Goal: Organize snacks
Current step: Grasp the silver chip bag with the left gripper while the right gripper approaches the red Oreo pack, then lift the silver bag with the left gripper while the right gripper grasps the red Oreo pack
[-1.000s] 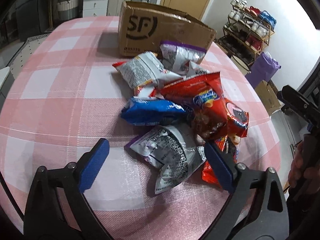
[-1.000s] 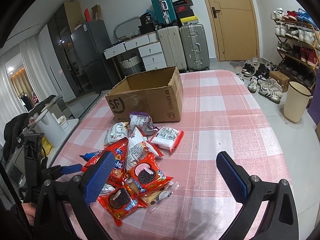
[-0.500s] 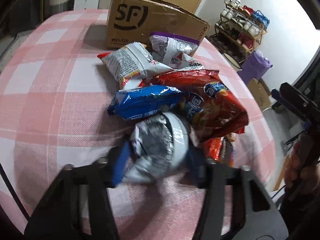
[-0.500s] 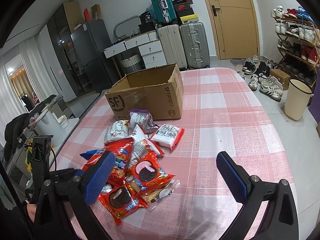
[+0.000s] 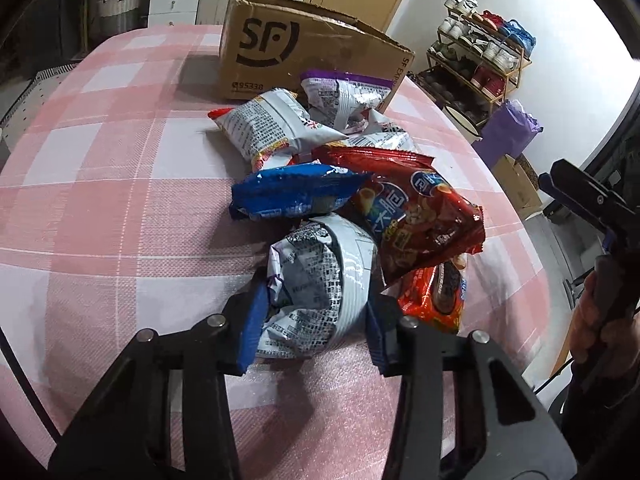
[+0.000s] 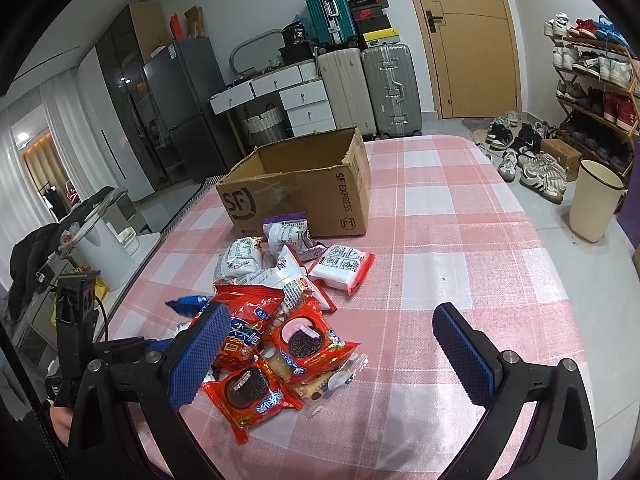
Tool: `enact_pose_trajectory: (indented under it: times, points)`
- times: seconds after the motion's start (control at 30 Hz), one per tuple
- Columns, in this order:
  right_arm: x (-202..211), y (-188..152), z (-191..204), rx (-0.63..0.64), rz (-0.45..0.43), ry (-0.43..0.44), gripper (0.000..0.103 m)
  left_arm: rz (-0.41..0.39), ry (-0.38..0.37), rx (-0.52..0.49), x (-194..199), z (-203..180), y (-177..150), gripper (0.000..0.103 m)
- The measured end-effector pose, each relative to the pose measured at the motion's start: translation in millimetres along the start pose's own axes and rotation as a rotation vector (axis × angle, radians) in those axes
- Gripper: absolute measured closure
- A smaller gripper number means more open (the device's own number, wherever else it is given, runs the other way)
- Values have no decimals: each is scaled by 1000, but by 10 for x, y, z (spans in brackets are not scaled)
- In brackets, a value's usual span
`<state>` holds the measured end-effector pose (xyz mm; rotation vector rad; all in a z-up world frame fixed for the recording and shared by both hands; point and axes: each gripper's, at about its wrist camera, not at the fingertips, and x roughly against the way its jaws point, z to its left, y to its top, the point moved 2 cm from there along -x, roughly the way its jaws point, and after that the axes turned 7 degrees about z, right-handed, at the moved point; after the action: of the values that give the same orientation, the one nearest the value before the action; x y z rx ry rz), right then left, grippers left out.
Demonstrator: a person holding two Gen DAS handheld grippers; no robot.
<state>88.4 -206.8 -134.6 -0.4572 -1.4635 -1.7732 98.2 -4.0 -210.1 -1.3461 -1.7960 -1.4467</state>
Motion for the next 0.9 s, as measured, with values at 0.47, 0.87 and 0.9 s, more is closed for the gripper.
enact_pose_trajectory:
  times: [0.47, 0.87, 0.9]
  points:
    - [-118, -79, 30, 37, 38, 9, 0, -64, -13, 0, 377, 123, -148, 63]
    - [-407, -155, 62, 90, 95, -6, 0, -112, -25, 3, 607, 174, -182, 63]
    - [-437, -159, 67, 96, 100, -7, 0, -115, -26, 5, 615, 184, -178, 63]
